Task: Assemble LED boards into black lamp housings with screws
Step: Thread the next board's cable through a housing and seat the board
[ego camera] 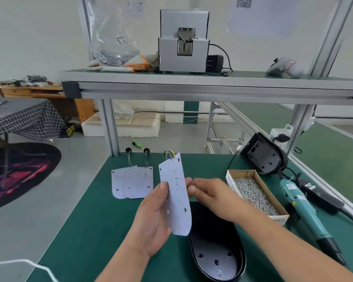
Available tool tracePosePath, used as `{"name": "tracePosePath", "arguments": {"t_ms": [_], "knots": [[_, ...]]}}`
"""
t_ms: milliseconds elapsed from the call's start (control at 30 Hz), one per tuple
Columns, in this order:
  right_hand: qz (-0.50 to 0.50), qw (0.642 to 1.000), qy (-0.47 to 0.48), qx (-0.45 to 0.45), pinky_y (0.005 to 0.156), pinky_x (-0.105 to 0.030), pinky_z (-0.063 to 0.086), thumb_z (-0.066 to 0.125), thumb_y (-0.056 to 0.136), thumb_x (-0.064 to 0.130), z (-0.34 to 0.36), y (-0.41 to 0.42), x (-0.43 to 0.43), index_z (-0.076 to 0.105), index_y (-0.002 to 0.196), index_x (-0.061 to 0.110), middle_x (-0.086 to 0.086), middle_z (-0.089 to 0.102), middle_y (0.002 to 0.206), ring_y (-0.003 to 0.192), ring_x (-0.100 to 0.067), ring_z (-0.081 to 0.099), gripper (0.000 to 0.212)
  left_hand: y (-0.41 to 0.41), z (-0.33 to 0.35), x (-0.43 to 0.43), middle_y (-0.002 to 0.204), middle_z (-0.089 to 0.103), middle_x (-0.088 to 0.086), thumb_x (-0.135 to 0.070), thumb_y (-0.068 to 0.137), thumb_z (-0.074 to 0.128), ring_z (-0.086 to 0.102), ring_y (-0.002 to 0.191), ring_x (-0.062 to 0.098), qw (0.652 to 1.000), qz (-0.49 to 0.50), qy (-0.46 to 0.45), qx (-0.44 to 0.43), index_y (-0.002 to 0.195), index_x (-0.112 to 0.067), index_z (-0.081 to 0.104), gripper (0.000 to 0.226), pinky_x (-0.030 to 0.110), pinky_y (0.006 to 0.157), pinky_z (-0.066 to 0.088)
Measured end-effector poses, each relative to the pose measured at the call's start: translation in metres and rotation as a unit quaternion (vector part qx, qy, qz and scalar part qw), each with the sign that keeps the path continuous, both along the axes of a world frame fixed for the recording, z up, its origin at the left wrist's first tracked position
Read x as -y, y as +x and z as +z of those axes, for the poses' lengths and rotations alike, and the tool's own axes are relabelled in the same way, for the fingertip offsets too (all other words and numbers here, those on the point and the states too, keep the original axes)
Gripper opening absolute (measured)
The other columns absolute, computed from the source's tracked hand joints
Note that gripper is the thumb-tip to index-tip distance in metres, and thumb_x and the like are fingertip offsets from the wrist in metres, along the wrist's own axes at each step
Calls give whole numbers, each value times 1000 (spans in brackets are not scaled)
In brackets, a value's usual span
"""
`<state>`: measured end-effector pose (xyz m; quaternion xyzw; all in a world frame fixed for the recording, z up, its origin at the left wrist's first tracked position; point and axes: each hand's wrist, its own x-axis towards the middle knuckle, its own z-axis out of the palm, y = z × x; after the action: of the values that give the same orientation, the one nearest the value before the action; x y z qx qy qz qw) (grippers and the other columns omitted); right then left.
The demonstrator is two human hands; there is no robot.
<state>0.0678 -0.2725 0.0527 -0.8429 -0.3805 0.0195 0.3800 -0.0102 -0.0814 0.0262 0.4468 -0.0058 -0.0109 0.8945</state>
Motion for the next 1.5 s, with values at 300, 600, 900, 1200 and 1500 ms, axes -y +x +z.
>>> {"name": "tracePosePath", "arguments": {"t_ms": [300,600,900,1200,1500], "knots": [[0,991,-74,115,81,-33,49,61,103,40,-1,-11,23,66,96,28,15,62,89,89,-5,57,15,-1,2,-4,107,75,7,-39,100,62,73,93,21,997,67,-29,-10,105,-24,83,26,34,75,61],[-194,953,-97,211,98,-38,47,75,90,7,-20,17,97,73,99,26,12,58,110,112,-15,46,21,-1,10,-36,73,48,-8,-23,105,47,46,46,1,978,29,-198,-56,87,-22,52,18,13,42,37],[-280,943,148,98,85,-33,57,53,107,50,-18,4,99,63,111,43,18,72,105,99,-7,70,13,-3,4,-5,74,61,-1,-31,98,66,61,52,10,992,8,-33,-125,73,-20,81,31,19,41,47],[-202,936,288,23,77,-27,61,59,109,24,-4,-50,79,65,110,35,-3,73,103,86,-22,76,13,3,-12,5,113,81,5,-30,109,56,77,111,19,988,65,-22,-142,122,-10,76,31,35,85,57],[-177,926,325,69,72,-30,62,54,108,20,-7,-60,83,65,109,32,-3,70,99,80,-24,76,16,4,-11,13,129,76,5,-33,112,50,74,117,20,986,61,10,-156,134,-14,68,35,39,87,56]]}}
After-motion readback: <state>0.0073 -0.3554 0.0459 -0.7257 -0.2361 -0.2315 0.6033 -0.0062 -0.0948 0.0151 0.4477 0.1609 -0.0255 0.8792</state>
